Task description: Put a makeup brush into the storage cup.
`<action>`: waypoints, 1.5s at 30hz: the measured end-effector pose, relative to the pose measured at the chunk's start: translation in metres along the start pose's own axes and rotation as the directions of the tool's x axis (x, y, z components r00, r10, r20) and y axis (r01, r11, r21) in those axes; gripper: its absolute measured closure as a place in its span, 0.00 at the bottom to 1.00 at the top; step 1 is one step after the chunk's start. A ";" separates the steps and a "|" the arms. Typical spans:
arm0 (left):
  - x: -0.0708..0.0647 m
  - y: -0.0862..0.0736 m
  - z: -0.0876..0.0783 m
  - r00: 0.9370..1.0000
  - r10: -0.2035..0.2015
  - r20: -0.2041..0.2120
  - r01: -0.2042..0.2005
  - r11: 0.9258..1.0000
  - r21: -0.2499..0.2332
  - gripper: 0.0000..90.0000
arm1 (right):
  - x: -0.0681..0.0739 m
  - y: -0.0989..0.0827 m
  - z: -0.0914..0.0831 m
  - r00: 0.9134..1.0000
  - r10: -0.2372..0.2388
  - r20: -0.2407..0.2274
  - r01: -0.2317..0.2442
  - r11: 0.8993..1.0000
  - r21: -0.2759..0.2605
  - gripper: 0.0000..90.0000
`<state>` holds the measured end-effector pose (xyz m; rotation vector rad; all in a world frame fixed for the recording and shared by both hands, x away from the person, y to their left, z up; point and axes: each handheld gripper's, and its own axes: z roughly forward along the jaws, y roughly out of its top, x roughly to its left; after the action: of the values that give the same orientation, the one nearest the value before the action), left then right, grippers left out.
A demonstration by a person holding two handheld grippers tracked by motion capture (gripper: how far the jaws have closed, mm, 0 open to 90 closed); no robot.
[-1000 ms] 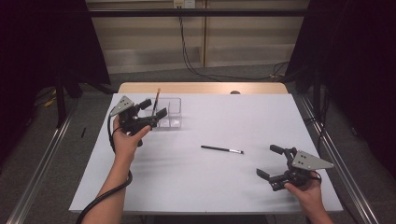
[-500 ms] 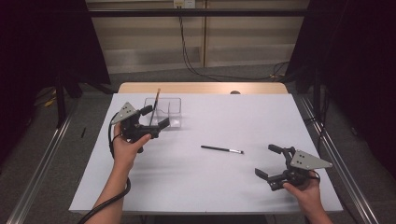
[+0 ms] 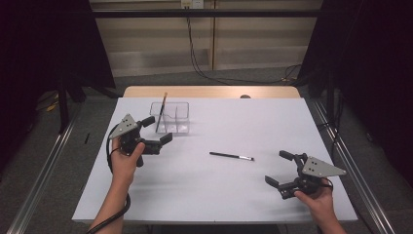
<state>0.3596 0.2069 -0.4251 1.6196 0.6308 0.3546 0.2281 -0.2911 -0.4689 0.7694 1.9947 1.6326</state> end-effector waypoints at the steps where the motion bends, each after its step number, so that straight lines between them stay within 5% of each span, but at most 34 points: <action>1: 0.000 -0.001 -0.001 1.000 -0.002 0.003 0.002 1.000 0.001 0.00 | 0.000 0.000 0.000 1.000 -0.001 0.000 0.001 1.000 0.000 0.00; 20: -0.011 -0.016 -0.026 0.999 0.017 0.051 -0.016 1.000 -0.014 0.00 | 0.000 -0.001 -0.007 1.000 0.008 0.027 -0.007 1.000 -0.002 0.00; 45: -0.020 -0.032 -0.055 0.998 0.026 0.056 -0.026 1.000 -0.005 0.00 | -0.001 -0.001 -0.006 0.999 0.003 0.032 -0.003 1.000 -0.001 0.00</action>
<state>0.3058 0.2410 -0.4454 1.6292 0.5661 0.3284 0.2246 -0.2966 -0.4682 0.7937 1.9718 1.6130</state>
